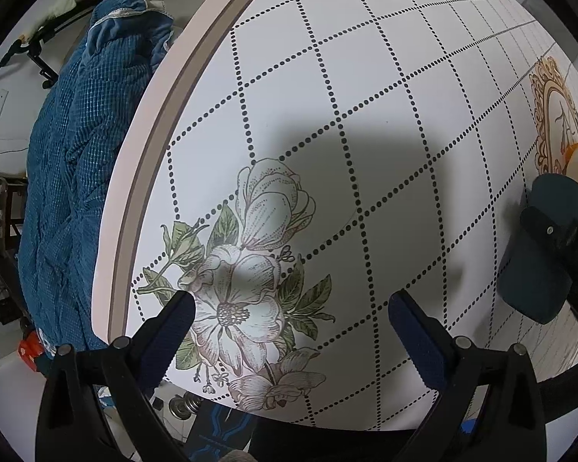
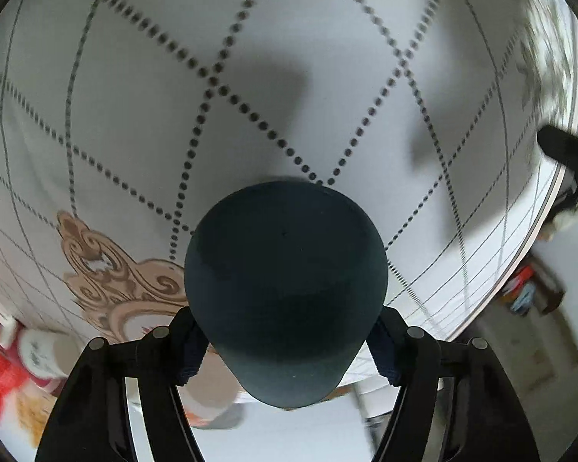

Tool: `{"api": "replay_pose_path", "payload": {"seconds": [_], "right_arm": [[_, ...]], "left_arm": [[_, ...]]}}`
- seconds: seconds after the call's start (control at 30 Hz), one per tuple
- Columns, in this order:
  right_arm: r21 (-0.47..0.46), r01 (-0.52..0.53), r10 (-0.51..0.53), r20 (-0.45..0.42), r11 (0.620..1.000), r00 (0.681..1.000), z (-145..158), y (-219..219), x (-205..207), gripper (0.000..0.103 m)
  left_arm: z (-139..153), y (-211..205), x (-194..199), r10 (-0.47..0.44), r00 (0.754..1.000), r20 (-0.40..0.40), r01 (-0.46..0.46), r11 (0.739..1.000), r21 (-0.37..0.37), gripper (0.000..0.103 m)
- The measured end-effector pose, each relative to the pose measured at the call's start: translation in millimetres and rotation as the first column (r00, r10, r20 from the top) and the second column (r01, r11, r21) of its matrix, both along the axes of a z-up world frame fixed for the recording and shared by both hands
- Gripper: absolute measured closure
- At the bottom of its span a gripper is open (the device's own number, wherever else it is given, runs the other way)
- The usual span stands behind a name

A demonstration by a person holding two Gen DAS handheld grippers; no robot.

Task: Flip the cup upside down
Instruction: 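Close the right gripper around the green cup body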

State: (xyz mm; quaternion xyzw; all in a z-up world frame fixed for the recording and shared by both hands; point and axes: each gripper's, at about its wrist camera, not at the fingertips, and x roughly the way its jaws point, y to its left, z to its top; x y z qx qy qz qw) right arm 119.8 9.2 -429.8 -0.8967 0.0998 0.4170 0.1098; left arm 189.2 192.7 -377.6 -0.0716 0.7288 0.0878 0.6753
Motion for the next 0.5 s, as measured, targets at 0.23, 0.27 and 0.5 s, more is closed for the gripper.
{"api": "replay_pose_path", "payload": {"seconds": [0.23, 0.27, 0.5], "right_arm": [[0.052, 0.379, -0.378, -0.026, 0.924, 0.925, 8, 26, 20, 0.031], [0.057, 0.460, -0.459, -0.036, 0.886, 0.888, 10, 30, 25, 0.031], [0.046, 0.884, -0.881, -0.081, 0.464, 0.467, 21, 41, 74, 0.031]], "left_arm": [[8, 1, 2, -0.008, 1.000, 0.015, 0.007, 1.000, 0.016, 0.000], [9, 1, 3, -0.009, 1.000, 0.017, 0.008, 1.000, 0.019, 0.000], [19, -3, 6, -0.026, 0.999, 0.035, 0.025, 0.999, 0.033, 0.000]]}}
